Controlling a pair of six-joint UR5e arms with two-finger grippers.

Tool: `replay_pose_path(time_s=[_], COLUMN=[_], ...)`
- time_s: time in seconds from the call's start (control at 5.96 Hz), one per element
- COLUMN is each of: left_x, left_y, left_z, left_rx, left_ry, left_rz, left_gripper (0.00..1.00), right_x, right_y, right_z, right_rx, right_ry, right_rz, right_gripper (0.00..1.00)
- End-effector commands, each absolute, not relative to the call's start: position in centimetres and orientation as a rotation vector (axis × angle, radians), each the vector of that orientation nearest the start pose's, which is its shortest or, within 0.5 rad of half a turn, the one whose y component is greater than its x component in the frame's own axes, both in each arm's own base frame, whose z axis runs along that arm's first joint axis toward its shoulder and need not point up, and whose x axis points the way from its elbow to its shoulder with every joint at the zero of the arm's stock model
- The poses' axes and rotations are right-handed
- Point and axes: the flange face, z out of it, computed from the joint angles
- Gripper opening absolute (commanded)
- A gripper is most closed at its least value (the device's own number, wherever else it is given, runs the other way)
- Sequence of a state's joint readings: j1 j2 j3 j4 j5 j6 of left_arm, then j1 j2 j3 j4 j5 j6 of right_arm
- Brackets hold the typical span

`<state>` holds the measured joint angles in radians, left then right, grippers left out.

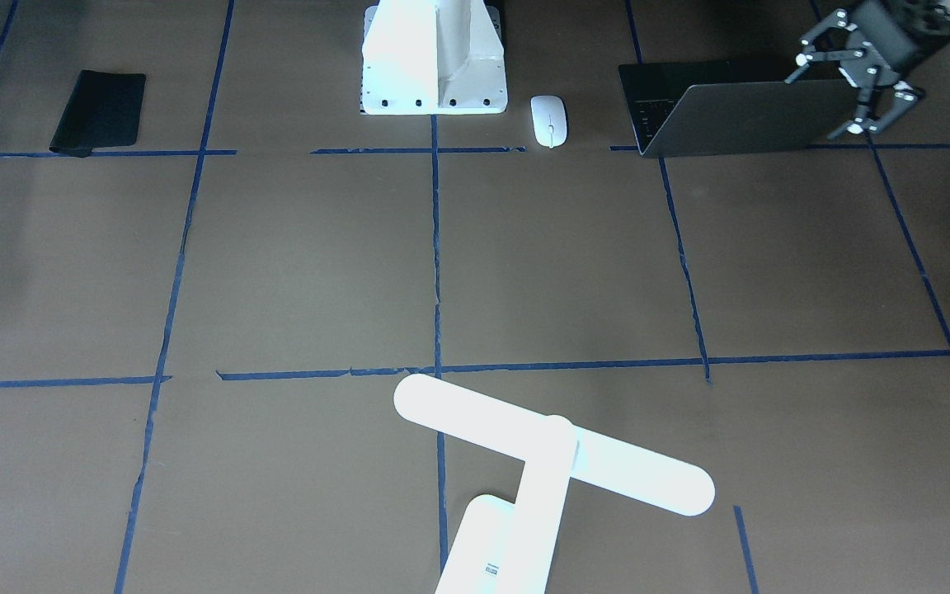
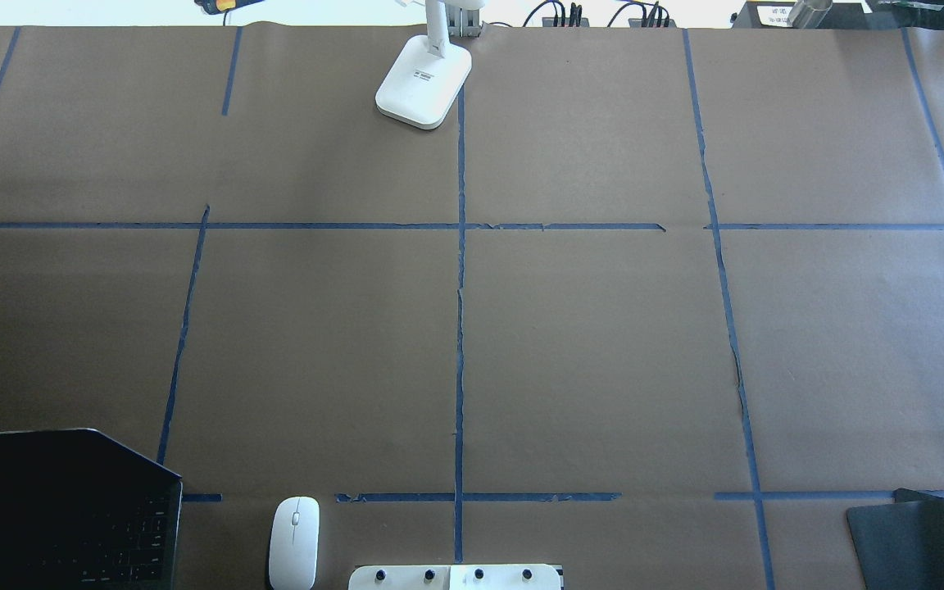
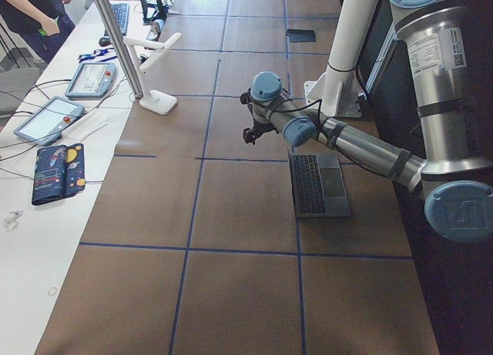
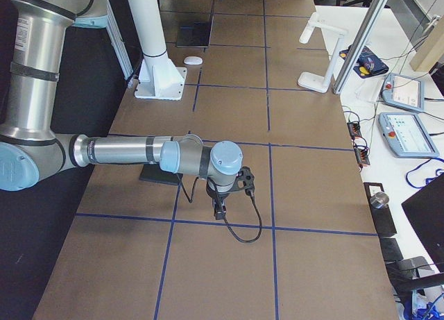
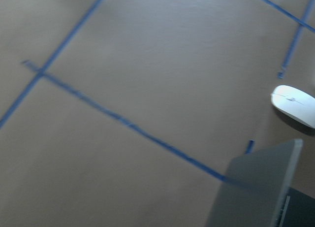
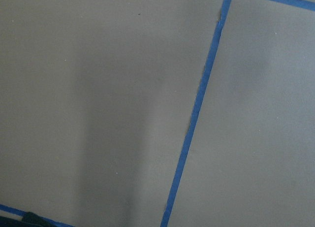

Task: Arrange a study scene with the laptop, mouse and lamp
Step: 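Reach the left gripper down and grasp the laptop's open lid edge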

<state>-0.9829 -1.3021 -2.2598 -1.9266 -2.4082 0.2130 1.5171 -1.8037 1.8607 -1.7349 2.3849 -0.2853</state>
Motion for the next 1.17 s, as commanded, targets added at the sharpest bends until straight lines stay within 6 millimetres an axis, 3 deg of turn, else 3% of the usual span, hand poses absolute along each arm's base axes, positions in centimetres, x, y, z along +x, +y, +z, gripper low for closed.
replay_pose_path(time_s=[0.0, 0.34, 0.67, 0.84, 1.01], left_x=[17.5, 17.5, 18.9, 19.2, 19.4], left_y=[-30.2, -28.5, -28.5, -28.8, -29.0], left_z=[39.1, 41.7, 44.0, 45.4, 45.1], left_rx=[0.595, 0.529, 0.470, 0.439, 0.450], left_ry=[0.919, 0.913, 0.916, 0.913, 0.918], left_rz=[1.197, 1.252, 1.269, 1.261, 1.266], left_gripper=[0.99, 0.97, 0.88, 0.64, 0.24], right_x=[4.0, 4.0, 4.0, 4.0, 4.0], right_y=[-38.9, -38.8, -38.8, -38.9, -38.9], right_z=[63.2, 63.3, 63.2, 63.2, 63.2], right_rx=[-0.005, -0.008, -0.007, -0.005, -0.005], right_ry=[-0.821, -0.821, -0.823, -0.823, -0.823], right_rz=[-0.277, -0.276, -0.276, -0.277, -0.277], right_gripper=[1.00, 1.00, 1.00, 1.00, 1.00])
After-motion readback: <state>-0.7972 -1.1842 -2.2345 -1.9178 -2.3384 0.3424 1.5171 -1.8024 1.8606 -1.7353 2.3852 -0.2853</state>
